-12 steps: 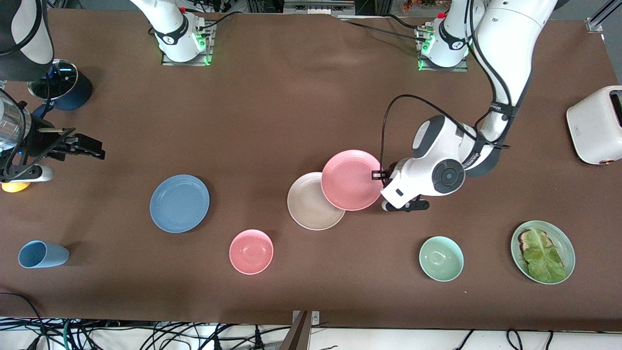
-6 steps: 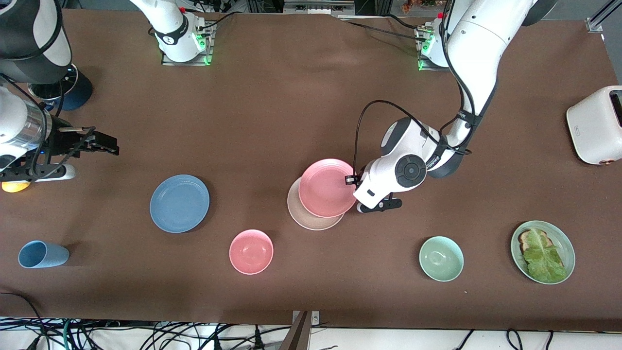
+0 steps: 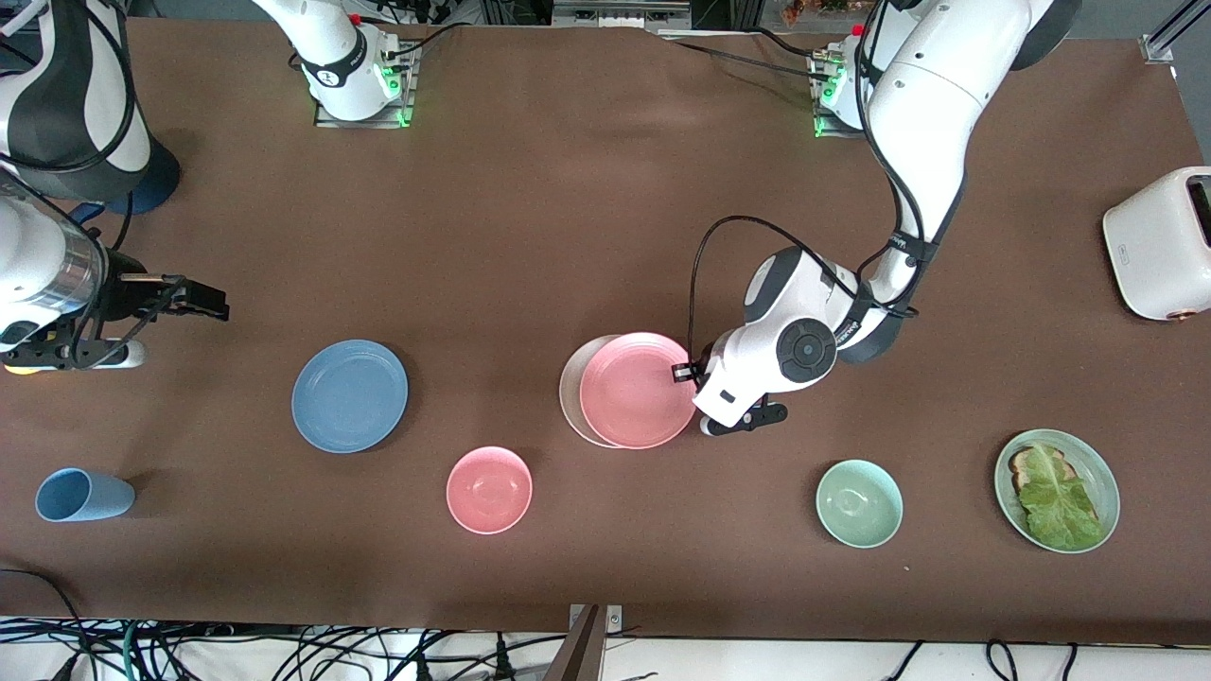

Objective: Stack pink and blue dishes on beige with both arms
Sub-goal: 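Carry the pink plate onto the beige plate and open the left gripper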

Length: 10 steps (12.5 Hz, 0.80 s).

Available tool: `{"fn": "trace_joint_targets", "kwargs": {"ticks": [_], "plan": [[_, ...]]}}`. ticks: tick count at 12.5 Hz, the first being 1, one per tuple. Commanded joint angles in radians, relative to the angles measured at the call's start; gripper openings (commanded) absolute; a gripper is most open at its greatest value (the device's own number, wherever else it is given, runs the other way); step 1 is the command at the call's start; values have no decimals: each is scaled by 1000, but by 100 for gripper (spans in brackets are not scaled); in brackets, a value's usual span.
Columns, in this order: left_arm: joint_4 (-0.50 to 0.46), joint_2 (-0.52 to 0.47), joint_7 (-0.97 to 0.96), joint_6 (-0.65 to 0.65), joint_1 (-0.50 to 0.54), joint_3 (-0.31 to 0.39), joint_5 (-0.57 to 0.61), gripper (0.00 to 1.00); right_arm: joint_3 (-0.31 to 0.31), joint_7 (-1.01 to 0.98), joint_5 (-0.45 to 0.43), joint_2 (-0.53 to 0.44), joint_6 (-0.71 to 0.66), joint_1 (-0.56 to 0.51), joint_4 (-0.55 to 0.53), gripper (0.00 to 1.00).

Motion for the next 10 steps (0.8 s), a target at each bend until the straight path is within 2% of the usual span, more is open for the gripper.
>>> {"fn": "trace_joint_targets", "kwargs": {"ticks": [1,2,3,5,7,10], "plan": [[60,47,-31,9,-18,5,-11,0,-7,-15,1,17,95,8,-71,100],[60,46,-28,9,-16,5,-11,1,-7,-17,1,17,168,8,-130,100],[60,46,-22,9,-13,5,-9,41,-7,-18,1,17,245,8,-192,100],[60,35,-22,3,-9,8,-1,100,-7,-25,1,38,372,8,-289,100],[60,15,-27,-5,-4,9,17,100,-7,-34,1,95,496,2,-323,100],[60,-2,-22,-51,20,15,20,100,-7,-40,3,192,607,-7,-323,100]]}}
